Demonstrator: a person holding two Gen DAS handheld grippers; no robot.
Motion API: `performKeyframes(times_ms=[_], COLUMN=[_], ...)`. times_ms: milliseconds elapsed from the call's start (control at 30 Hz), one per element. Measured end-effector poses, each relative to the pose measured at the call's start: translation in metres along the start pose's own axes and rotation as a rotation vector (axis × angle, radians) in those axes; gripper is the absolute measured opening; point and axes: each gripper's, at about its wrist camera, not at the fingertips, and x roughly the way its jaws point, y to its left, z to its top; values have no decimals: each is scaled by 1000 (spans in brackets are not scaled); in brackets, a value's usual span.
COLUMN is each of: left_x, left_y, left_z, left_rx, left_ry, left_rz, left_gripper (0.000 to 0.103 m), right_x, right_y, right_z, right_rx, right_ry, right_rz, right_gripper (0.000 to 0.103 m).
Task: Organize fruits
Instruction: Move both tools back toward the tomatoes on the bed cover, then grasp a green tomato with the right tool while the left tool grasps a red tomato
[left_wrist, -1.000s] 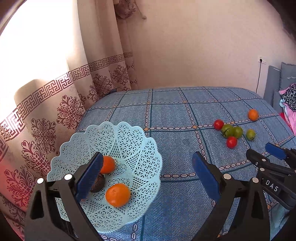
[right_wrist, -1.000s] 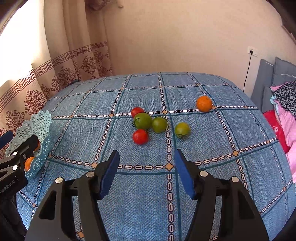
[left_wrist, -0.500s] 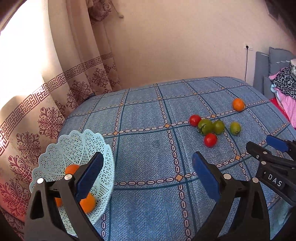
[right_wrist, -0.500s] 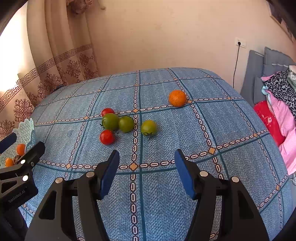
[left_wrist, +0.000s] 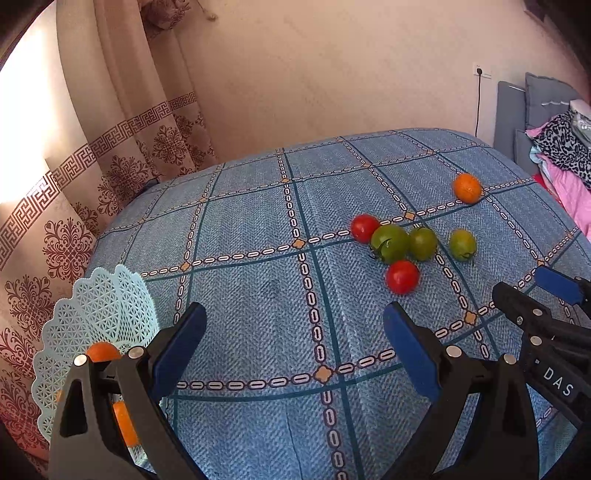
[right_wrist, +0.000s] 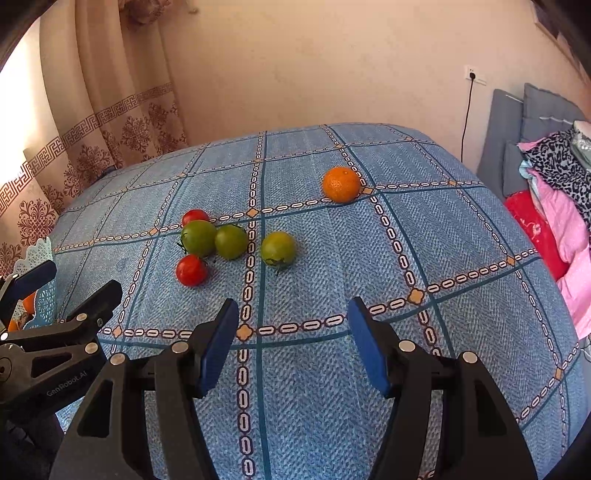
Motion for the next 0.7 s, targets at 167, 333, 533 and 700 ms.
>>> performKeyframes(times_ms=[167, 333, 533, 700], left_x=[11, 21, 33, 40], left_y=[-6, -11, -12, -15], left_z=[2, 2, 7, 12], left_rx=[11, 19, 12, 11], left_ry=[21, 40, 67, 79], left_rz=[-17, -32, -65, -90], left_gripper=[98, 98, 98, 98], right_x=[5, 10, 17, 26], right_y=[-1, -1, -5, -12], right_z=[1, 2, 7, 14], right_rx=[3, -2, -12, -1], right_ry=[13, 23, 39, 51], right_rz=[-4, -11, -10, 32], right_gripper=[62, 62, 62, 62])
